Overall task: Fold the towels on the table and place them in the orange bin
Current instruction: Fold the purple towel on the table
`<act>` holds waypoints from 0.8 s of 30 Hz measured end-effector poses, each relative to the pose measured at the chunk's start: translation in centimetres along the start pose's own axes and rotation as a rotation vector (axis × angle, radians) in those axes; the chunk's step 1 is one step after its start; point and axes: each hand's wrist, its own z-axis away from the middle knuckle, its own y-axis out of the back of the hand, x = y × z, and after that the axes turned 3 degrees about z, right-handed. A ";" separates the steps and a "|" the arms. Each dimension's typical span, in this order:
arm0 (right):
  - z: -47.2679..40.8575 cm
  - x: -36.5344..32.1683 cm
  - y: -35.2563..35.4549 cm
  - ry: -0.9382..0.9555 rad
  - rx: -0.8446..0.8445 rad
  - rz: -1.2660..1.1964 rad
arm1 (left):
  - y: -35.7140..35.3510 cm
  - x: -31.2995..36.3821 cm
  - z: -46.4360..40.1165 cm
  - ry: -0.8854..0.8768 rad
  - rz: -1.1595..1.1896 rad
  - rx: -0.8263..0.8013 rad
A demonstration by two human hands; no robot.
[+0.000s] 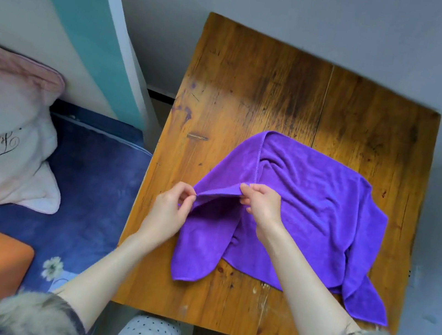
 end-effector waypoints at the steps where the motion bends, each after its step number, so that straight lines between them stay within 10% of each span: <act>1: -0.1 -1.6 -0.3 0.039 -0.023 -0.015 | 0.9 0.5 -0.8 0.041 0.043 0.032; 10: -2.3 -11.5 -4.2 0.425 -0.141 0.107 | 7.9 1.3 -8.7 0.184 0.288 0.301; 17: -1.8 -2.8 -4.9 0.540 -0.042 0.773 | 6.7 -3.5 -6.2 0.457 0.020 0.243; 24: -0.7 2.2 -4.6 0.466 -0.136 1.109 | 4.6 -4.7 -4.0 0.370 -0.032 0.271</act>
